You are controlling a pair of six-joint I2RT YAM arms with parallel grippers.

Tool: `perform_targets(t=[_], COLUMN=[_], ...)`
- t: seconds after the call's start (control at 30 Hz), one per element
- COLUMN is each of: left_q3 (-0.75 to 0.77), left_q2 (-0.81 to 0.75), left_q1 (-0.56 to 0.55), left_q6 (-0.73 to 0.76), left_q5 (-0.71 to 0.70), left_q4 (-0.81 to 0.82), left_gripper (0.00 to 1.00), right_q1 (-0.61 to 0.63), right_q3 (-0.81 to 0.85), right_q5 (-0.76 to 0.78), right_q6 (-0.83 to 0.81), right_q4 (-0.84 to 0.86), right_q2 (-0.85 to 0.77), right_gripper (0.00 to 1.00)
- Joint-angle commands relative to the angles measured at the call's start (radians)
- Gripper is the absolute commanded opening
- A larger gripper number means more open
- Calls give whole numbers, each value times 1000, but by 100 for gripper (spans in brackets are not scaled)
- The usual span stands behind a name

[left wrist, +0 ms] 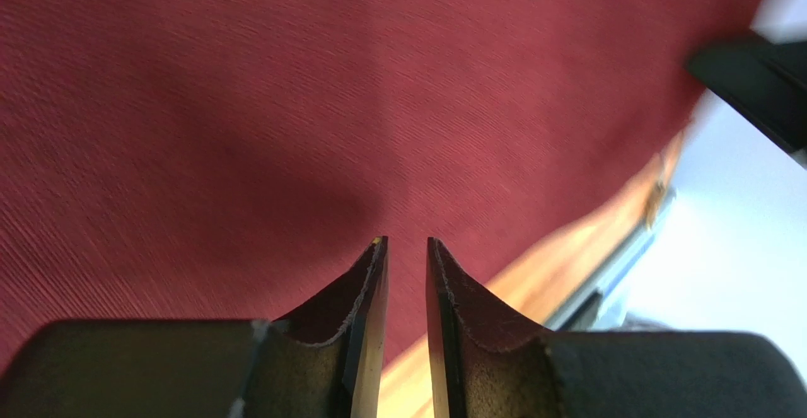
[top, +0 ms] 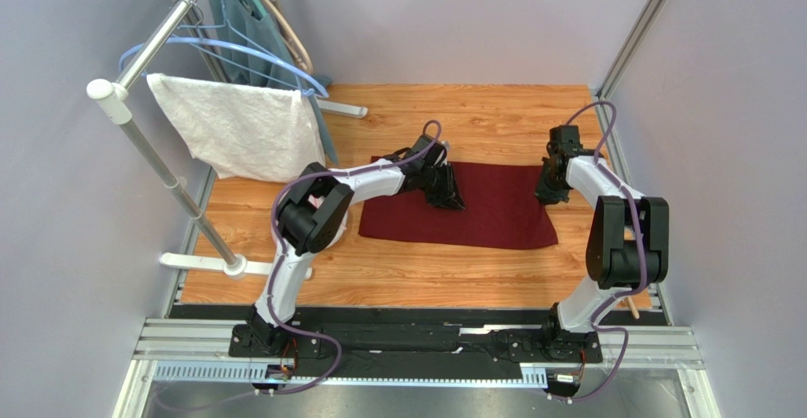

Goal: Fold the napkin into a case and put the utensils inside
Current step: Fold the rectangle-folded napkin at the center of the board.

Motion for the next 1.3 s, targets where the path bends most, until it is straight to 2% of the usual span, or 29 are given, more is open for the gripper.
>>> perform_targets(t=[0.0, 0.13, 0.3, 0.5, 0.53, 0.67, 0.77, 0.8, 1.0, 1.13, 1.27], left_q3=[116, 139, 258, 301, 300, 317, 248, 179, -55, -136, -153], left_q2=[56, 111, 202, 253, 253, 233, 123, 52, -158, -177, -119], left_q1=[-22, -57, -101, -138, -143, -140, -126, -120, -11, 79, 83], left_q6=[-99, -162, -202, -233, -233, -184, -112, -102, -18, 104, 122], left_q5=[-61, -81, -69, -46, -46, -18, -50, -59, -122, -178, -136], left_q4=[17, 24, -32, 20, 24, 19, -3, -5, -110, -201, -218], left_gripper=[29, 29, 29, 29, 29, 27, 26, 25, 23, 23, 22], right_q1=[-4, -13, -13, 8, 16, 91, 111, 113, 143, 195, 274], right_q3=[8, 16, 22, 80, 95, 118, 135, 135, 152, 167, 184], right_q5=[67, 93, 58, -88, -150, -229, -226, -226, -200, -177, -183], right_q6=[3, 2, 0, 14, 31, 57, 57, 55, 40, 48, 88], right_q4=[-34, -57, -83, -128, -131, -128, -143, -145, -162, -171, -154], right_q2=[-105, -142, -196, -282, -290, -296, -276, -268, -250, -245, -224], right_gripper=[0, 0, 0, 0, 0, 0, 0, 0, 0, 0, 0])
